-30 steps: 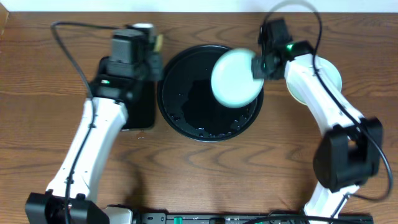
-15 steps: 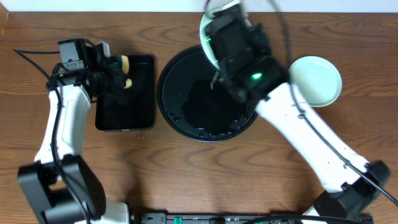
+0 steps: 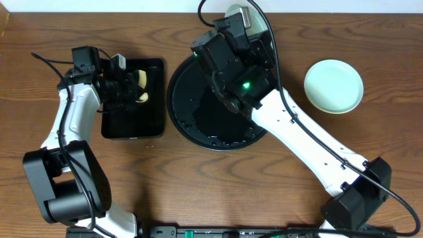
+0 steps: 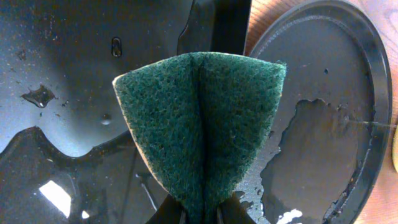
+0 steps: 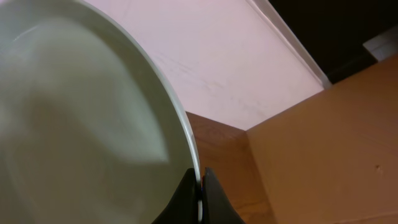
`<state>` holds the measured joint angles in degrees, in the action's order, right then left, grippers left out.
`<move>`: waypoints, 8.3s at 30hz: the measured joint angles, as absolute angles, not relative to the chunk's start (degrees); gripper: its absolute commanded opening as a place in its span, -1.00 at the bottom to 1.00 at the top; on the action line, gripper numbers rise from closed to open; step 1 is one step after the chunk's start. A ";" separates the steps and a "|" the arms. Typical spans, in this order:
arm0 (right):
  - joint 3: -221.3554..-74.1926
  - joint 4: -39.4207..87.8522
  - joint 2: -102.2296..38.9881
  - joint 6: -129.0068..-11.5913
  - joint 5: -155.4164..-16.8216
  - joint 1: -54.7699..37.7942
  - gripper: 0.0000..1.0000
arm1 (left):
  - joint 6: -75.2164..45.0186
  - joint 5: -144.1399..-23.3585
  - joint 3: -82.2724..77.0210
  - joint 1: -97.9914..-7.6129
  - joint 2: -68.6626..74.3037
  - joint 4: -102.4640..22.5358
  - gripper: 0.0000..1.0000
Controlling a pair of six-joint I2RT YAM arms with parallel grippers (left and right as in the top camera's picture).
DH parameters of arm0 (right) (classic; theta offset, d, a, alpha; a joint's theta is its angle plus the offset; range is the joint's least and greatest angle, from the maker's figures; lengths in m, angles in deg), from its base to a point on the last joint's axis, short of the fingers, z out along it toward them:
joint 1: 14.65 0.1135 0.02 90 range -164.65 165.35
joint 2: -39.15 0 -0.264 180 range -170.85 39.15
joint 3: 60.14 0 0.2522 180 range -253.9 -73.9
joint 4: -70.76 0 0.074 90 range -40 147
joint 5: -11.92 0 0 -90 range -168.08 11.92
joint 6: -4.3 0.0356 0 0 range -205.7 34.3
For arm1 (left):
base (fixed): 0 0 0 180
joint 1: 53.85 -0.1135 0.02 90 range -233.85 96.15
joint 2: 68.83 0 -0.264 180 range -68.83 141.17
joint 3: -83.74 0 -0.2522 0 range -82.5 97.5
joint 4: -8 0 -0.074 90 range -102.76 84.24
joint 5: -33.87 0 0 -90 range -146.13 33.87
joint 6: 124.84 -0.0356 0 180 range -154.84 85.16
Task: Clean dirty plates on tray and stack at the side
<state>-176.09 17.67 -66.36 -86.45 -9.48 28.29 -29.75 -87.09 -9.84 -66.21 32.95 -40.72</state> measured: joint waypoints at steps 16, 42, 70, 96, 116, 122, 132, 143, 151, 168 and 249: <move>-176.07 7.03 -66.36 -71.24 -45.89 10.98 -0.98 | -30.41 -82.72 -9.84 -66.21 32.95 -41.35 -0.85; -162.60 6.85 -66.36 -72.55 -75.03 -33.72 -0.92 | -30.41 -80.34 -9.84 -66.21 32.95 -40.13 -0.84; -160.29 6.94 -66.36 -79.41 -93.82 -33.28 0.57 | -30.63 -77.13 -9.84 -66.19 32.95 -40.06 0.46; -160.29 6.74 -66.36 -80.11 -95.44 -29.94 0.98 | -29.08 -76.45 -9.84 -56.94 36.53 -38.34 -0.77; -160.29 6.72 -66.36 -80.13 -95.46 -29.94 0.99 | -24.99 -58.50 -9.90 -59.79 32.16 -41.35 -0.32; -160.29 6.72 -66.36 -80.13 -95.46 -29.94 0.99 | -22.65 -57.76 -9.90 -60.40 24.75 -42.86 0.13; -160.29 6.72 -66.36 -80.13 -95.46 -29.94 0.99 | -21.08 -57.41 -9.90 -60.40 15.51 -45.05 0.62; -160.29 6.74 -66.36 -80.13 -95.46 -29.94 0.99 | -21.08 -57.43 -9.90 -60.40 15.49 -45.20 0.64; -160.29 6.72 -66.36 -80.13 -95.46 -29.94 0.99 | -21.08 -57.43 -9.90 -60.40 15.49 -45.20 0.64; -159.65 7.13 -26.87 -80.16 -95.70 -20.02 0.98 | -21.08 -57.43 -9.90 -60.40 15.49 -45.26 0.64; -74.30 52.95 38.44 -88.83 -78.46 -14.51 0.98 | -21.08 -57.43 -9.90 -60.40 15.49 -45.37 0.65</move>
<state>-74.30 52.95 38.44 -88.83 -78.46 -14.51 -21.08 -57.43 -9.90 -60.40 15.49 -45.37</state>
